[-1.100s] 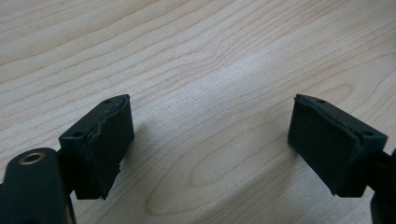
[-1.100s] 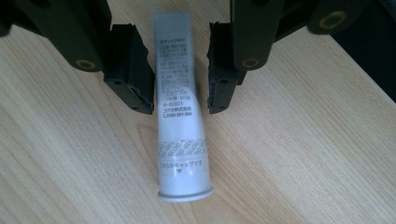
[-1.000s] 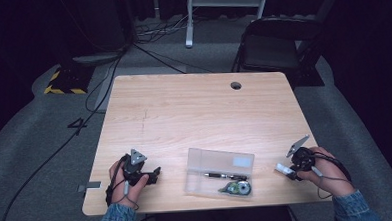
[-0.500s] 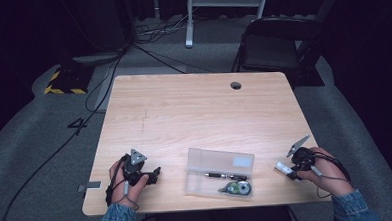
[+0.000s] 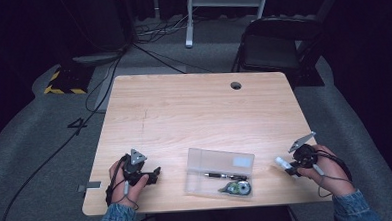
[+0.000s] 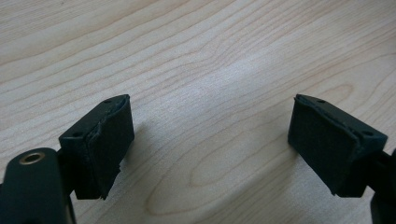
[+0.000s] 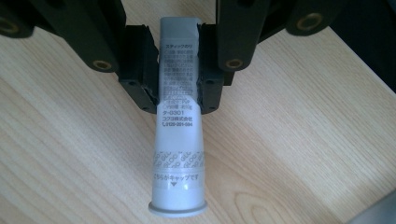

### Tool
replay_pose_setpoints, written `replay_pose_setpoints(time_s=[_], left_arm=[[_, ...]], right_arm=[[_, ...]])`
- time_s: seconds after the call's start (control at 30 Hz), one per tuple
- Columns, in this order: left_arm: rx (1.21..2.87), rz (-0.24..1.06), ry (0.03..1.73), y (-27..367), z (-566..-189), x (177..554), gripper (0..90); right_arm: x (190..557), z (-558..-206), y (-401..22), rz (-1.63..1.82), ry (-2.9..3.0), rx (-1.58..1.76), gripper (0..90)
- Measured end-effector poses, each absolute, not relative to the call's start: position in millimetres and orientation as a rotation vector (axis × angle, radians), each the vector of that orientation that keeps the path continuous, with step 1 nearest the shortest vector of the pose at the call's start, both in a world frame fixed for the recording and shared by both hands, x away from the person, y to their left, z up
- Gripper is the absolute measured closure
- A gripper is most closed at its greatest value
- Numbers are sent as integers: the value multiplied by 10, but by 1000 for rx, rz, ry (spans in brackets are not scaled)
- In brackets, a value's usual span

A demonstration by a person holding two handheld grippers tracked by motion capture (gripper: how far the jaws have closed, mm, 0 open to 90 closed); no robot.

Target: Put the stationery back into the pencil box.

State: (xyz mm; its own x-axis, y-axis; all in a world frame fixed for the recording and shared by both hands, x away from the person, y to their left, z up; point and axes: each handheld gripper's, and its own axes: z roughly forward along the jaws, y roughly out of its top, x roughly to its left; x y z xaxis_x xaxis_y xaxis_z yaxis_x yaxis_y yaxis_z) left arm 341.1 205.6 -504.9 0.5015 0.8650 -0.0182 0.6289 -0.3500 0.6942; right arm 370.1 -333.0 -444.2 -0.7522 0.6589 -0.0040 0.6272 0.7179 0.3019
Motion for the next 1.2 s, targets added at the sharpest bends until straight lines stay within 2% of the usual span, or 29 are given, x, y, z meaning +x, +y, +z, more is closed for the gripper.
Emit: replay_pose_setpoints(time_s=[0.53,1.2], left_arm=[[2098,467,1221,2055,-5049,3409,148],[2098,466,1221,2054,-5049,3409,148]], right_arm=[[3639,-4162,-3223,638,2699,1028,714],[3569,-3826,-2845,808,2710,867,713]])
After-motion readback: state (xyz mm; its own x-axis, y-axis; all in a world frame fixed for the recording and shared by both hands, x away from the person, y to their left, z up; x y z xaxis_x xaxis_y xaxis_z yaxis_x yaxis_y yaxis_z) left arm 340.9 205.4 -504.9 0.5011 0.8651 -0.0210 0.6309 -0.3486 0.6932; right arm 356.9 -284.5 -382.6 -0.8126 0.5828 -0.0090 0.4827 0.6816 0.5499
